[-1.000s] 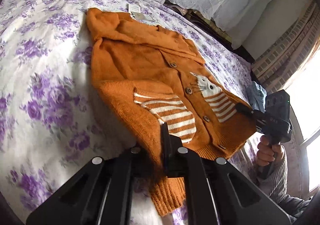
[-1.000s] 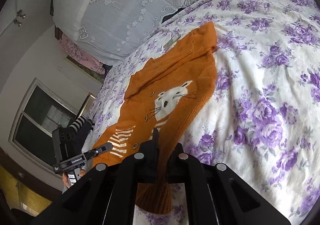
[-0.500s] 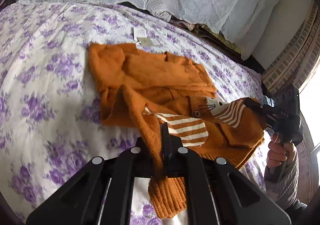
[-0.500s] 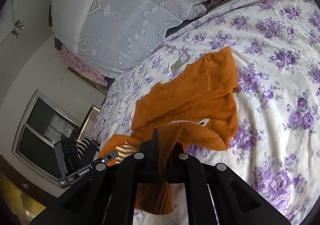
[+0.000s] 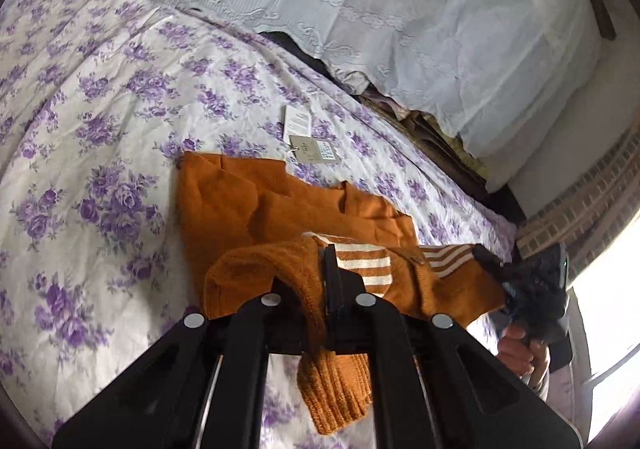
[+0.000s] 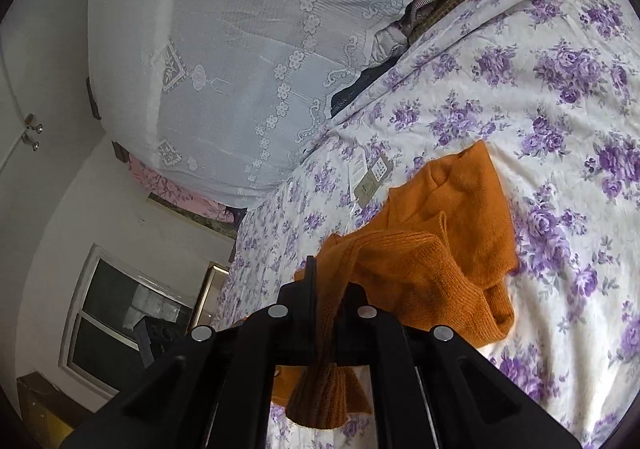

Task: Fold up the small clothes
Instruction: 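Lay the held hem over the cardigan toward the collar and open both tools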

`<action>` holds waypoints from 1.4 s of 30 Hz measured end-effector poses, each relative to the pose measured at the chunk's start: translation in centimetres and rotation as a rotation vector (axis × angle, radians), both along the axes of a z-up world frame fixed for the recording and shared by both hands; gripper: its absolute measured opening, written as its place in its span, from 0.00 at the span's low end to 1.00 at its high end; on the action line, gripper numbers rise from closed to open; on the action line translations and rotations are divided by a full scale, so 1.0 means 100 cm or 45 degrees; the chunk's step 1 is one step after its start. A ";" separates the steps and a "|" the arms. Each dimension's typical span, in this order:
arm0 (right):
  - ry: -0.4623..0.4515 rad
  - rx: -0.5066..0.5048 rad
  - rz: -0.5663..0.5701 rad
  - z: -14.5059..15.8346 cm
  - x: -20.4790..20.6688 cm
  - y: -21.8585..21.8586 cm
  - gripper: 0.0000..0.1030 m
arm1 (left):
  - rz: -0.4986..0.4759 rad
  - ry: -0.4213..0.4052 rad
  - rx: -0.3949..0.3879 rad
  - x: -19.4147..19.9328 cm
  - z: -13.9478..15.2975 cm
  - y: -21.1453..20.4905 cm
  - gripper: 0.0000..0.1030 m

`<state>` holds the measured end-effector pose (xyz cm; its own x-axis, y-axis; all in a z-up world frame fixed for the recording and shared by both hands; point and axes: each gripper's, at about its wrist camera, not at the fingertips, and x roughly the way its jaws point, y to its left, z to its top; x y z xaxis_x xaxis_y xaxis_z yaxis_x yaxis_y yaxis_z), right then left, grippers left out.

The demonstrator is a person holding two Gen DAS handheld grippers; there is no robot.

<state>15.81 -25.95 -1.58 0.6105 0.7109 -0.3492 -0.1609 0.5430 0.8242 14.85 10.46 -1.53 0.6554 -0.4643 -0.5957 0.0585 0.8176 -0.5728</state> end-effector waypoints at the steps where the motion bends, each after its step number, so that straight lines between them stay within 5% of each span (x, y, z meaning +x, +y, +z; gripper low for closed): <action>1: 0.015 0.007 -0.002 -0.004 0.005 0.000 0.05 | 0.011 0.018 -0.010 0.006 -0.004 0.002 0.05; 12: 0.141 0.023 -0.028 -0.046 0.052 0.002 0.08 | 0.105 0.150 0.006 0.046 -0.055 0.016 0.12; 16: 0.193 -0.002 -0.037 -0.068 0.060 -0.005 0.11 | 0.113 0.188 -0.058 0.052 -0.074 0.025 0.14; 18: 0.183 0.007 -0.016 -0.066 0.059 -0.008 0.23 | 0.097 0.167 -0.056 0.050 -0.070 0.025 0.25; 19: 0.170 0.004 -0.014 -0.062 0.057 -0.009 0.44 | 0.092 0.139 -0.046 0.047 -0.064 0.025 0.31; 20: 0.152 0.007 -0.014 -0.057 0.055 -0.011 0.50 | 0.094 0.111 -0.038 0.045 -0.058 0.024 0.44; 25: 0.113 -0.005 0.149 -0.035 0.041 -0.001 0.60 | 0.050 0.037 -0.084 0.036 -0.043 0.022 0.57; 35: 0.210 -0.216 0.291 -0.049 0.026 0.024 0.60 | -0.127 0.160 -0.144 0.020 -0.054 0.008 0.67; 42: 0.058 -0.178 0.414 -0.024 0.032 0.043 0.60 | -0.191 0.121 -0.203 0.041 -0.046 0.004 0.66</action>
